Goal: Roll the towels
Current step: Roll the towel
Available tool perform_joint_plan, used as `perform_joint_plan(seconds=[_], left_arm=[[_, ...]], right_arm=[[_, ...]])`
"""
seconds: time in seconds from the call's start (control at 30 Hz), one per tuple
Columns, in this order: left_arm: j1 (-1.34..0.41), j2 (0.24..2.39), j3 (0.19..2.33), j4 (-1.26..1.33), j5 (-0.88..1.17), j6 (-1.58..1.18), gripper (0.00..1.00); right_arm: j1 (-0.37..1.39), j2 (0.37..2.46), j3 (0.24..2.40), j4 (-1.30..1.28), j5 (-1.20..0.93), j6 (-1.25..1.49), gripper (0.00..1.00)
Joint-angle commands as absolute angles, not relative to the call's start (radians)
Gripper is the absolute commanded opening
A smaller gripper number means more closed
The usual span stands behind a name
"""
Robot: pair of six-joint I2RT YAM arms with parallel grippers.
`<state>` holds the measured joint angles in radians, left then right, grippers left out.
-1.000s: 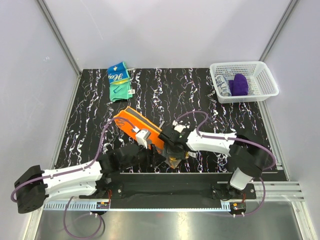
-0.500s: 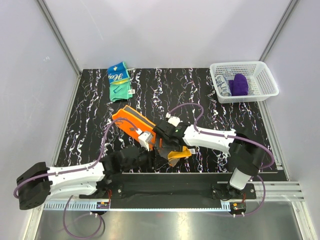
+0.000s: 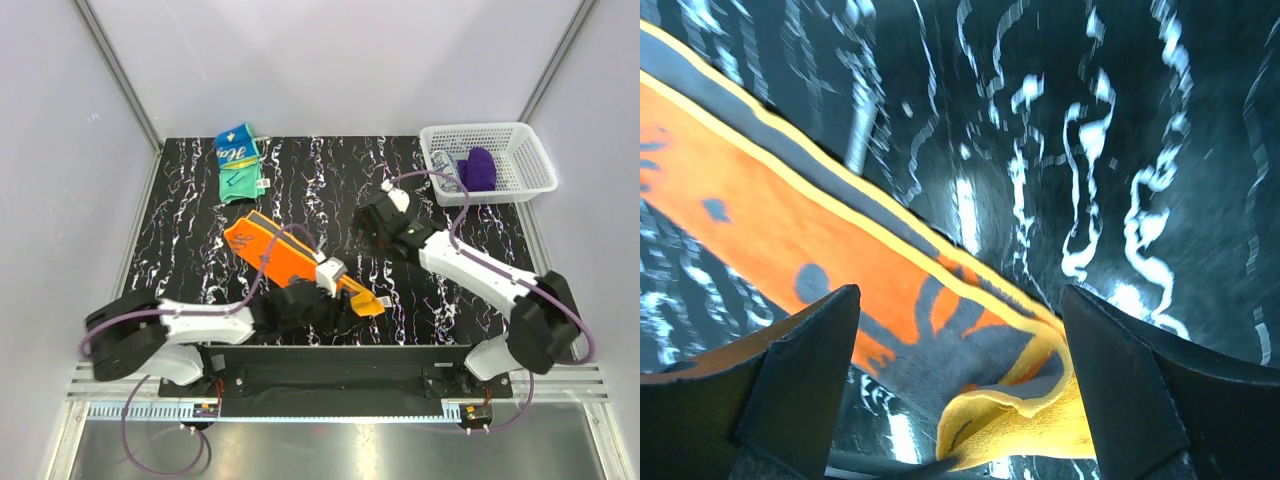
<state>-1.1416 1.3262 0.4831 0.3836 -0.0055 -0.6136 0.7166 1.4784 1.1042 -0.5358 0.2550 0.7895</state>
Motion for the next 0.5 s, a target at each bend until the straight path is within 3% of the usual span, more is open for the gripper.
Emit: perform_joint_plan(seconds=[0.0,0.27,0.47], left_arm=[[-1.146,1.480,0.630,0.284,-0.083,-0.572,0.57],[-1.155,1.574,0.709,0.178,-0.189,-0.598,0.56],[-1.155,1.582,0.707,0.166,-0.196,-0.584,0.63]], right_arm=[[0.706,1.430,1.140,-0.557,0.275,0.707,0.89],[0.698,1.286,1.004,-0.592,0.271,0.738,0.89],[0.696,1.151,0.945,-0.643,0.281,0.755,0.90]])
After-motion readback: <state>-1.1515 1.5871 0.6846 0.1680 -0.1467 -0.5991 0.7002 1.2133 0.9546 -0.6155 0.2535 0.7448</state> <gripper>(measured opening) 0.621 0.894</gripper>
